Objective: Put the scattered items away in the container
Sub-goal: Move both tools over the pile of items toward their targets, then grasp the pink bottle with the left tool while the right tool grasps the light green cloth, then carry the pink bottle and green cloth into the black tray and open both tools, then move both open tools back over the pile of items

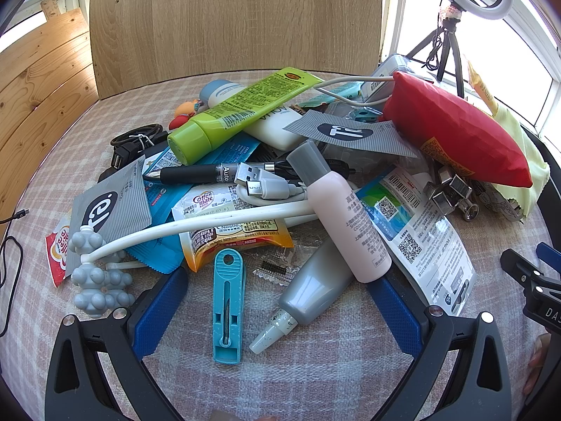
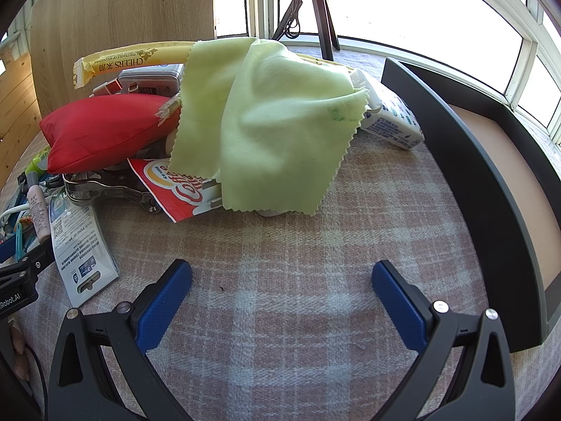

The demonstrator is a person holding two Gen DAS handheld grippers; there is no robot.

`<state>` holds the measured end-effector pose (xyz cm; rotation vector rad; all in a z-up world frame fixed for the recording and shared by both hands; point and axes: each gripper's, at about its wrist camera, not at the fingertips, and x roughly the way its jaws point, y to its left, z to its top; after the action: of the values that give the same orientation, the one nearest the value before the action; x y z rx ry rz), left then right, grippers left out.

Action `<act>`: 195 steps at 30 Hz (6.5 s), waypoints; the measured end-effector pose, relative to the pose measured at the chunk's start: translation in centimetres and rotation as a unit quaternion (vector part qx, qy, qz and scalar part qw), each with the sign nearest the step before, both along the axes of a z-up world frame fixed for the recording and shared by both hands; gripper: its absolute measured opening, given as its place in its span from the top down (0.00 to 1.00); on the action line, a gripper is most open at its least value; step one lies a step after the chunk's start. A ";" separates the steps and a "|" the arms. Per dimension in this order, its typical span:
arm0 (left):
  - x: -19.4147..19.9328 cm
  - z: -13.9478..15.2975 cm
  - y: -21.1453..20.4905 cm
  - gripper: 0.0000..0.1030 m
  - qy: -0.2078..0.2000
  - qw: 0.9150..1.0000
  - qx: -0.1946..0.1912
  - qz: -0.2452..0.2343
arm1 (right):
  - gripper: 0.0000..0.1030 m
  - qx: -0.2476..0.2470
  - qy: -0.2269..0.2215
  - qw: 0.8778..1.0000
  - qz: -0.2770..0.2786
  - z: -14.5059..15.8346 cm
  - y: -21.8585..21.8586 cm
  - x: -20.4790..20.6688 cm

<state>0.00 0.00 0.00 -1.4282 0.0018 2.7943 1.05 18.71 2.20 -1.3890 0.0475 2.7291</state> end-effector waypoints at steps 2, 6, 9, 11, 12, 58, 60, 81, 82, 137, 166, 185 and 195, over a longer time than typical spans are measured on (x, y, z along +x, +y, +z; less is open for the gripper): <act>0.0 0.0 0.0 0.00 0.000 1.000 0.000 0.000 | 0.00 0.000 0.000 1.000 0.000 0.0 0.0 0.0; 0.0 0.0 0.0 0.00 0.000 1.000 0.001 0.001 | 0.00 -0.002 -0.004 1.000 0.004 0.0 0.0 -0.1; 0.0 0.1 0.0 0.00 0.000 1.000 0.001 0.002 | 0.00 -0.003 -0.011 1.000 0.008 0.1 0.1 -0.2; 0.0 0.2 -0.2 0.00 0.000 1.000 0.001 0.001 | 0.00 -0.004 -0.018 1.000 0.012 0.1 0.4 -0.2; -0.1 0.3 -0.3 0.00 -0.001 1.000 0.002 0.001 | 0.00 -0.004 -0.022 1.000 0.014 0.1 0.6 -0.1; 10.4 18.4 -1.7 0.04 0.084 0.995 0.030 -0.034 | 0.02 -0.009 0.079 0.997 0.000 16.6 9.5 8.2; 10.3 18.5 -1.2 0.04 0.084 0.995 0.032 -0.031 | 0.02 -0.016 0.080 0.997 0.008 16.4 9.9 8.0; 4.3 10.4 1.3 0.34 -0.012 1.000 0.024 -0.007 | 0.43 -0.074 -0.006 0.993 0.089 8.9 10.2 -0.2; 3.8 9.7 1.5 0.38 -0.020 0.999 0.024 -0.008 | 0.48 -0.076 -0.011 0.993 0.092 8.5 10.0 -0.5; 3.3 12.2 -0.6 0.82 0.016 0.996 0.072 -0.060 | 0.98 -0.154 0.100 0.983 0.027 15.7 12.5 3.0; 5.7 15.4 27.1 0.82 0.015 0.965 0.122 -0.232 | 0.98 -0.071 0.113 0.989 -0.069 18.0 34.4 10.5; 3.0 12.3 42.4 0.62 -0.049 0.955 0.097 -0.277 | 0.63 -0.050 0.020 0.995 -0.081 13.2 42.6 6.7; 3.1 13.2 39.6 0.33 -0.015 0.963 0.077 -0.257 | 0.40 -0.042 0.043 0.995 -0.079 14.0 40.3 6.4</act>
<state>3.06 39.60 13.22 -1.2186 0.1314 2.2964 7.42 59.03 16.17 -1.2277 0.2676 2.6812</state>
